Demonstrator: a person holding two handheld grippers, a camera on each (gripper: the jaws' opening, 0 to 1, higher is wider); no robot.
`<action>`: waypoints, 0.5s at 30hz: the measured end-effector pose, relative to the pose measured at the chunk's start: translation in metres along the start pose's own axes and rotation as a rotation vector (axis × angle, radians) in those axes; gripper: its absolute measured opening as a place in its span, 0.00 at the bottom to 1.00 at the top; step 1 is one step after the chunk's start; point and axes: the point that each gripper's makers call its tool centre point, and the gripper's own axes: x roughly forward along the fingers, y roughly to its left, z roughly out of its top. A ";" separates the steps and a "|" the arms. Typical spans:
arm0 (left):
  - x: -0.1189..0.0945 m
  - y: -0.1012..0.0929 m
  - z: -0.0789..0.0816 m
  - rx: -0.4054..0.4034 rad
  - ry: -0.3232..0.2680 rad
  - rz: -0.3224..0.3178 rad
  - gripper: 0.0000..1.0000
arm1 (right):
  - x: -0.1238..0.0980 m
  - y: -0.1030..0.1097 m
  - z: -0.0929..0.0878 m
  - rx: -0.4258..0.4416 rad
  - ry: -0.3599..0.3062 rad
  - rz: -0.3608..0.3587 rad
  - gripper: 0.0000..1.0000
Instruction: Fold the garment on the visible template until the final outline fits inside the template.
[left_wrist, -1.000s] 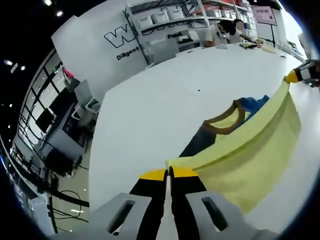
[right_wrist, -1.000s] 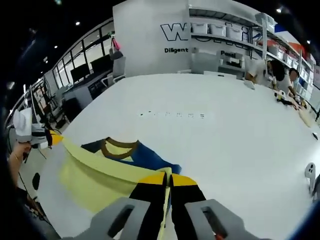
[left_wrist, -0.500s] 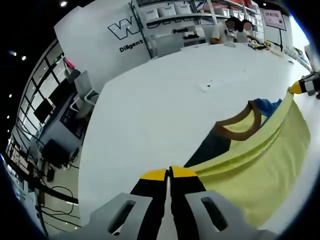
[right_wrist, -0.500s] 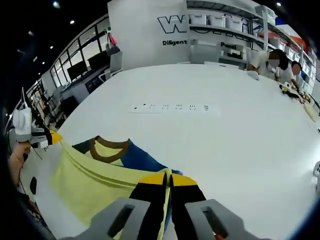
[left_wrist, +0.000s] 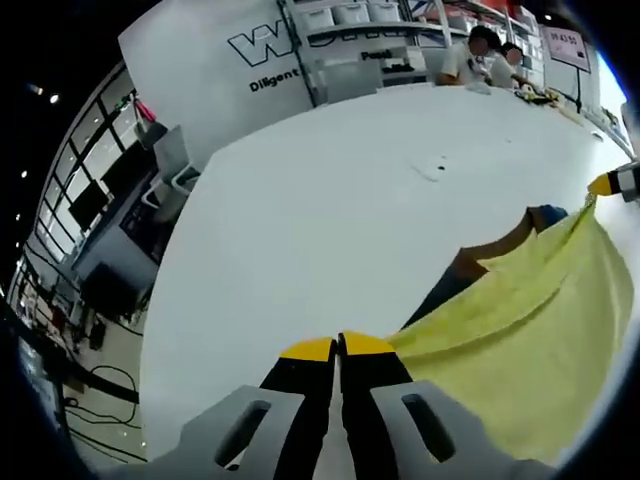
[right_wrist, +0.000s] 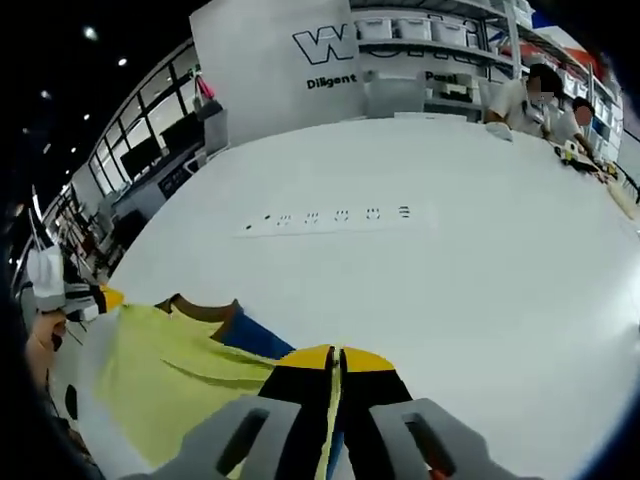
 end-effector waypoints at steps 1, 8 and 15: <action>0.003 -0.003 0.003 0.018 -0.019 -0.016 0.05 | 0.001 -0.003 0.000 -0.010 0.007 -0.007 0.00; -0.001 -0.004 0.006 0.004 -0.056 -0.039 0.07 | -0.008 -0.004 -0.006 -0.071 0.014 0.010 0.00; -0.012 -0.006 0.002 -0.063 -0.080 -0.093 0.18 | -0.018 0.012 -0.014 -0.097 0.023 0.063 0.10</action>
